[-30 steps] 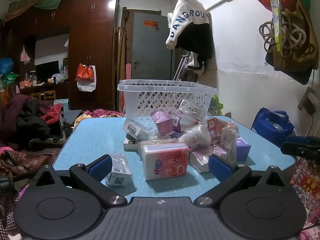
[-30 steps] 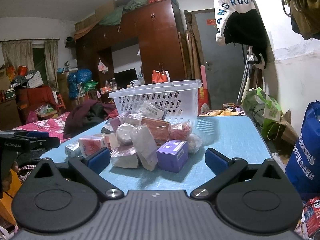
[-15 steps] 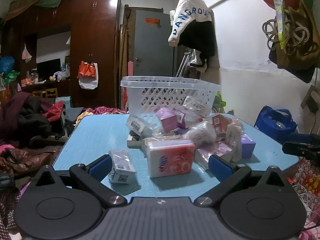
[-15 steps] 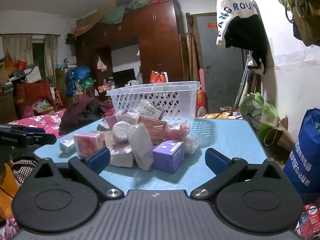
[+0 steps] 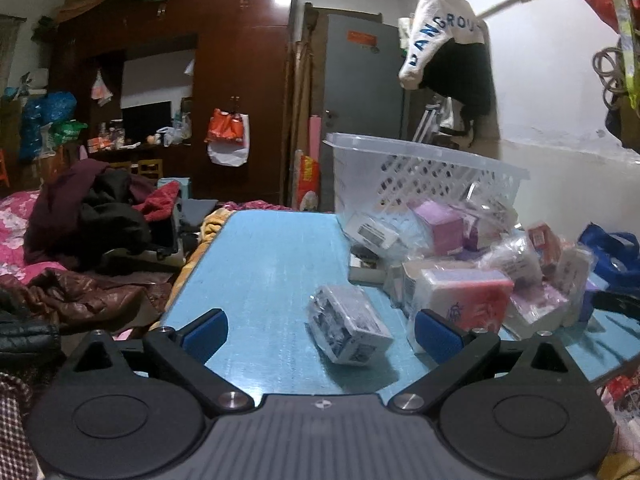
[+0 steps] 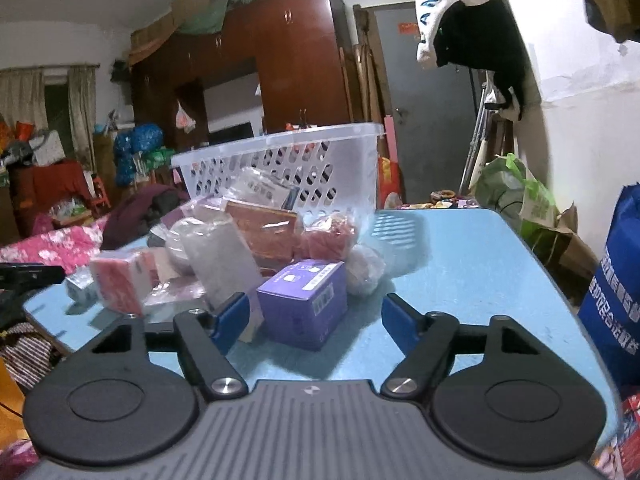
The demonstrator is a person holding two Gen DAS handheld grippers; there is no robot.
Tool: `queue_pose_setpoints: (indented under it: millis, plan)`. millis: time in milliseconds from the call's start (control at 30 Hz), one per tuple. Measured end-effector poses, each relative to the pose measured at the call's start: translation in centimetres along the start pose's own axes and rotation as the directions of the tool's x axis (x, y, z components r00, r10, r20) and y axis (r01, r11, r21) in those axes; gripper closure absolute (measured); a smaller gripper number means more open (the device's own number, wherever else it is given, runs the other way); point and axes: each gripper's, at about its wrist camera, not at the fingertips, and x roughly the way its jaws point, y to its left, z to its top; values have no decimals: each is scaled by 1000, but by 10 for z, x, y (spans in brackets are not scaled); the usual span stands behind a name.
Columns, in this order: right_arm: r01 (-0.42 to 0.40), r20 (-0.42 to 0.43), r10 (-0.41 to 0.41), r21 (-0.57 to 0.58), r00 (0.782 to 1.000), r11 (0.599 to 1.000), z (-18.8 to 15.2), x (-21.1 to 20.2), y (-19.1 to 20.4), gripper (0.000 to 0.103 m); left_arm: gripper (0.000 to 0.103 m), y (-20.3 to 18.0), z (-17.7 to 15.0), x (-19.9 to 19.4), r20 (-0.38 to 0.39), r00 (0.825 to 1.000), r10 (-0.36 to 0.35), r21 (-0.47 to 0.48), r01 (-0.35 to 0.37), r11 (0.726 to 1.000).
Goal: Organize objects
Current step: 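Carry the purple box with the right gripper while the left carries a white box into basket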
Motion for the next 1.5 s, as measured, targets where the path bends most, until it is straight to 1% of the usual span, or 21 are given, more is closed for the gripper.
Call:
queue_pose_setpoints:
  millis: [100, 167, 200, 267, 333, 367, 433, 467, 500, 533, 567, 633, 767, 900, 1033, 1100, 1167, 1267, 1333, 1433, 1500]
  plan:
    - [2, -19, -3, -12, 1000, 1000, 0, 14, 2, 29, 2, -7, -3, 8, -18, 1000, -12, 27, 13, 1000]
    - [6, -22, -6, -20, 1000, 1000, -1, 19, 5, 34, 2, -10, -5, 15, -27, 1000, -5, 41, 6, 999]
    - [6, -23, -7, -23, 1000, 1000, -2, 19, 6, 40, 2, -12, -6, 19, -31, 1000, 1, 48, 1, 999]
    - [-1, -32, 1, -30, 1000, 1000, -4, 17, 7, 41, 3, -12, -7, 25, -35, 999, 10, 56, -8, 998]
    - [3, -29, -4, -35, 1000, 999, -6, 14, 7, 49, 4, -12, -8, 30, -33, 999, 11, 49, -10, 999]
    - [12, -25, -13, -39, 1000, 999, -7, 12, 8, 49, 7, -12, -8, 31, -29, 1000, 10, 43, -9, 999]
    - [20, -12, -21, -38, 1000, 999, -9, 8, 8, 52, 15, -13, -9, 32, -20, 1000, 4, 41, -3, 999]
    - [23, -7, -24, -38, 1000, 999, -9, 6, 9, 54, 24, -13, -9, 33, -20, 1000, 2, 42, -1, 999]
    - [30, 1, -30, -38, 1000, 999, -9, 4, 8, 57, 37, -13, -9, 34, -20, 1000, 1, 41, -1, 999]
    - [38, 10, -38, -33, 999, 999, -10, 0, 8, 58, 46, -14, -10, 33, -12, 1000, 14, 47, -13, 999]
    - [39, 15, -39, -29, 999, 999, -10, -3, 8, 59, 52, -13, -9, 33, -6, 1000, 17, 42, -17, 999]
    - [40, 16, -40, -27, 999, 999, -11, -8, 6, 59, 53, -9, -9, 33, -3, 1000, -9, 15, 9, 1000]
    - [59, 38, -59, -19, 998, 998, -13, -20, 3, 60, 53, -6, -10, 30, 26, 999, -21, 4, 21, 1000]
    - [43, 63, -43, 0, 997, 999, -8, -33, -3, 60, 54, -9, -6, 20, 81, 996, -30, 23, 28, 999]
    - [35, 87, -36, 17, 996, 999, 4, -34, -6, 60, 55, -13, 1, 18, 112, 992, -49, 25, 46, 999]
    - [34, 92, -34, 7, 995, 999, 12, -33, -5, 60, 55, -13, 14, 19, 117, 991, -71, 30, 68, 997]
    - [27, 109, -25, -14, 994, 1000, 31, -29, -4, 60, 55, -16, 34, 17, 139, 986, -92, 42, 87, 995]
    - [21, 141, -12, -59, 990, 998, 67, -18, 3, 60, 55, -23, 77, 21, 180, 975, -127, 53, 120, 991]
    - [-2, 142, 16, -100, 990, 995, 95, 1, 12, 60, 55, -30, 109, 32, 191, 970, -150, 64, 140, 988]
    - [-32, 122, 51, -152, 991, 988, 140, 40, 26, 60, 55, -42, 160, 63, 167, 963, -213, 56, 206, 977]
    - [-29, 100, 48, -182, 994, 983, 164, 67, 30, 60, 55, -51, 187, 90, 129, 963, -237, 49, 232, 971]
